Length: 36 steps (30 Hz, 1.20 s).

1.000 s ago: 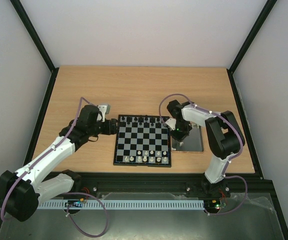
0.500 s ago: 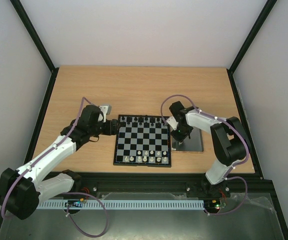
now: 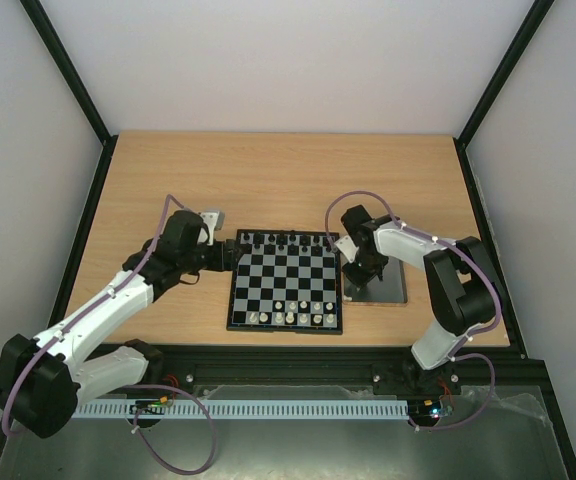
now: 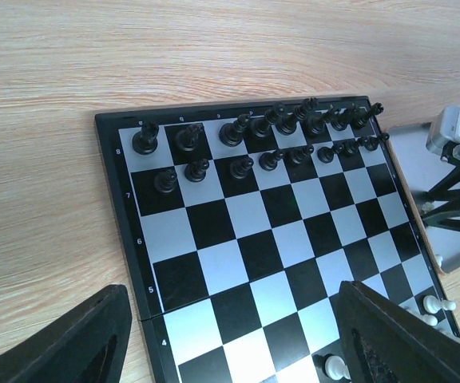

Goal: Set up the chess pieces on the board

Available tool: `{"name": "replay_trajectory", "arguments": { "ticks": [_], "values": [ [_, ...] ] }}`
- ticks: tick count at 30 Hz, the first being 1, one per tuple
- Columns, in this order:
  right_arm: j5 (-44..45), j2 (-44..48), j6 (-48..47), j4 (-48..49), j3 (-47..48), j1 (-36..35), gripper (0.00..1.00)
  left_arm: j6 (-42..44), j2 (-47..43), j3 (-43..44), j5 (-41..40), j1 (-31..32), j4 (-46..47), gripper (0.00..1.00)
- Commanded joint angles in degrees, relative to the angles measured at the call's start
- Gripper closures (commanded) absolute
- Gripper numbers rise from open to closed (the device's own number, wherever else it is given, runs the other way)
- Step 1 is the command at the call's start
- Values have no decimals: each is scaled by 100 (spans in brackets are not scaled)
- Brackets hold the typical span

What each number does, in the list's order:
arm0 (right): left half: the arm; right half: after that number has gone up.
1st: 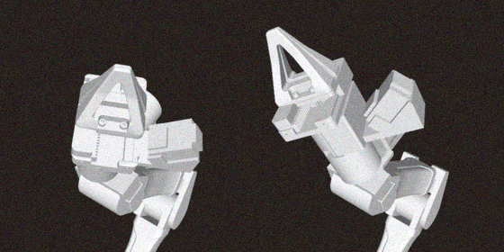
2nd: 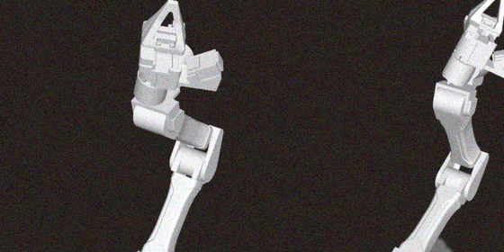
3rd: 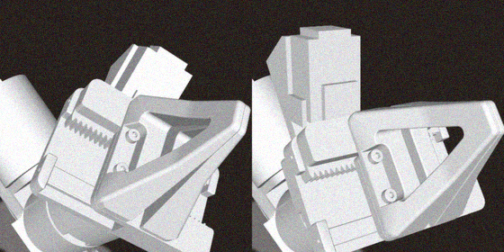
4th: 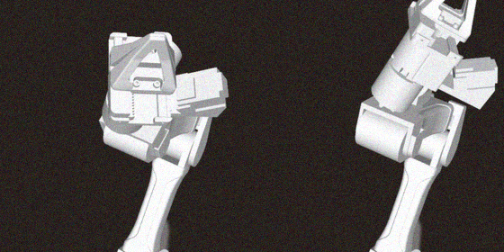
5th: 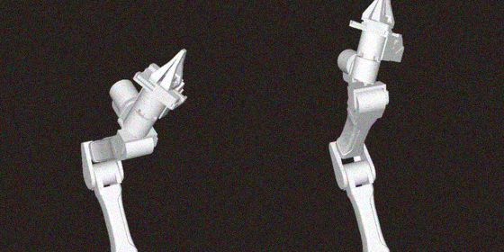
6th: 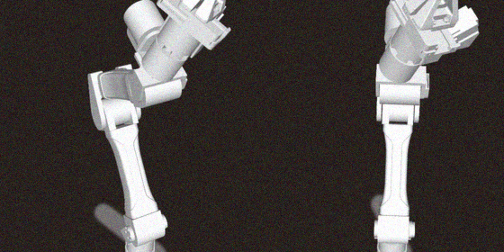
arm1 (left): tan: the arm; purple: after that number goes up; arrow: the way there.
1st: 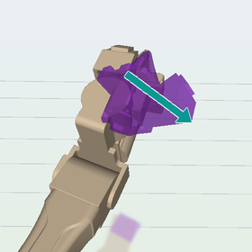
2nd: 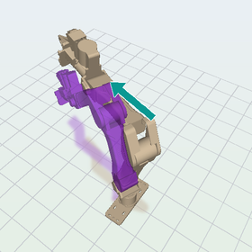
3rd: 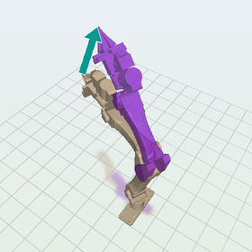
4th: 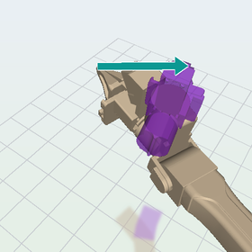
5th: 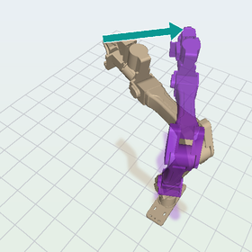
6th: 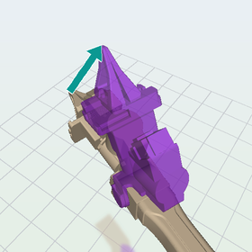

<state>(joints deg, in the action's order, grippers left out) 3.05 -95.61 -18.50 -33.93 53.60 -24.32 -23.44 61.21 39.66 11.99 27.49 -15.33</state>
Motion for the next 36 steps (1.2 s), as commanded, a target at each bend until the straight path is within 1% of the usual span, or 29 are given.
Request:
{"name": "replay_trajectory", "arguments": {
  "ticks": [1,6,8,10,13,15,18,20,28,30,36],
  "values": [
    [-193,-261,162,-656,-365,10,64,-47,23,-45,11,37,74,26],
    [-204,-240,132,-688,-415,19,72,-46,14,-37,3,53,65,27],
    [-184,-218,119,-725,-428,23,73,-53,14,-29,3,55,57,27],
    [-167,-174,101,-782,-446,23,72,-64,22,-24,2,68,57,27],
    [-131,-94,95,-874,-470,20,66,-63,49,11,-9,81,48,27],
    [-113,-61,69,-923,-475,30,66,-63,70,43,-7,98,48,26],
    [-130,-28,16,-919,-485,32,69,-79,114,80,-8,142,69,27],
    [-182,-73,5,-880,-474,32,74,-100,148,98,-12,179,95,27],
    [-234,-288,-46,-630,-439,62,80,-126,293,209,-103,365,66,27],
    [-243,-316,-71,-623,-431,80,80,-126,295,212,-118,393,57,27],
    [-4,-251,-160,-612,-334,94,65,-129,355,225,-135,429,86,27]
  ]
}}
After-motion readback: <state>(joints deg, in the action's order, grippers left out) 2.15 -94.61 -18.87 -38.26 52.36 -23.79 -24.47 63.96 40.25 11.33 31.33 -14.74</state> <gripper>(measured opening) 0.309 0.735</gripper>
